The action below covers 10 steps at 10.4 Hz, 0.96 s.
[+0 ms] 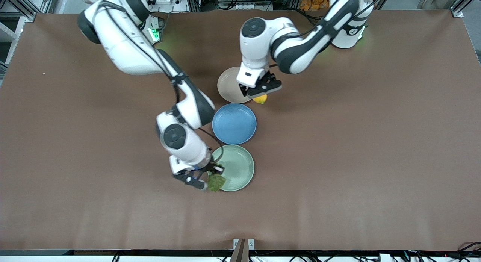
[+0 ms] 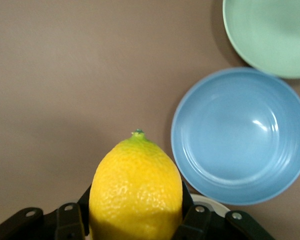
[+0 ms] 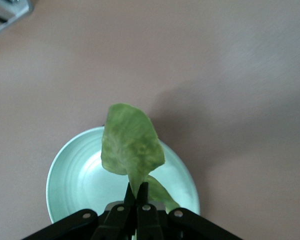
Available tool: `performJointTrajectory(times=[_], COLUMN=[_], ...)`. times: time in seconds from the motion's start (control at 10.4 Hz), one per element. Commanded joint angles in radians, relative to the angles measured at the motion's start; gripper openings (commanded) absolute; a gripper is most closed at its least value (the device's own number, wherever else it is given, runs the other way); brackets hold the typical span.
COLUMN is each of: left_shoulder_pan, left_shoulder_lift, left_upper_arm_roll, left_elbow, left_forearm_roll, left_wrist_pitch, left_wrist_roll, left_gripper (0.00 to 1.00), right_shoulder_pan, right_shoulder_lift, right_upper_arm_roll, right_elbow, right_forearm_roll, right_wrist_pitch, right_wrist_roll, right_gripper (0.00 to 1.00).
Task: Pick lemon and lettuce from plates
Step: 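Lift the lettuce with the right gripper while the left gripper lifts the lemon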
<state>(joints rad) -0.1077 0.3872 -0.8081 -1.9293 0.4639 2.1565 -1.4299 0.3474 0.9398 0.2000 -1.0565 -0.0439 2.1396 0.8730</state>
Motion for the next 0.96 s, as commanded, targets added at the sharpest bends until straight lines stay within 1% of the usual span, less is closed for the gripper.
performJointTrajectory(times=[0.0,0.1,0.29,0.39,0.48,0.58,0.68,0.87], left_shoulder_pan=[0.162,0.222,0.308,0.331,0.341,0.348,0.368,0.373], left_shoulder_lift=[-0.125,-0.129,-0.114,-0.102,-0.091,-0.074,-0.041,0.046], left_upper_arm_roll=[-0.016,-0.003,0.052,0.096,0.159,0.217,0.257,0.34], left_elbow=[-0.022,-0.014,-0.011,-0.007,0.018,0.027,0.044,0.104], left_forearm_roll=[-0.13,-0.154,-0.154,-0.154,-0.156,-0.156,-0.156,-0.154], left_wrist_pitch=[-0.041,-0.05,-0.052,-0.049,-0.049,-0.044,-0.032,-0.003], left_wrist_roll=[0.286,0.412,0.621,0.716,0.809,0.906,0.969,1.08], left_gripper=[0.0,0.0,0.0,0.0,0.0,0.0,0.0,0.0], right_shoulder_pan=[-0.071,-0.085,-0.138,-0.157,-0.185,-0.214,-0.235,-0.309], right_shoulder_lift=[-0.047,-0.055,-0.097,-0.12,-0.143,-0.15,-0.163,-0.216], right_upper_arm_roll=[0.035,0.026,0.021,0.021,0.024,0.027,0.027,0.039], right_elbow=[-0.013,-0.013,-0.014,-0.019,-0.025,-0.025,-0.037,-0.126], right_forearm_roll=[-0.007,-0.011,-0.077,-0.146,-0.175,-0.175,-0.175,-0.172], right_wrist_pitch=[-0.123,-0.186,-0.327,-0.381,-0.403,-0.438,-0.47,-0.463], right_wrist_roll=[-0.118,-0.179,-0.277,-0.319,-0.388,-0.434,-0.475,-0.58], right_gripper=[0.0,0.0,0.0,0.0,0.0,0.0,0.0,0.0])
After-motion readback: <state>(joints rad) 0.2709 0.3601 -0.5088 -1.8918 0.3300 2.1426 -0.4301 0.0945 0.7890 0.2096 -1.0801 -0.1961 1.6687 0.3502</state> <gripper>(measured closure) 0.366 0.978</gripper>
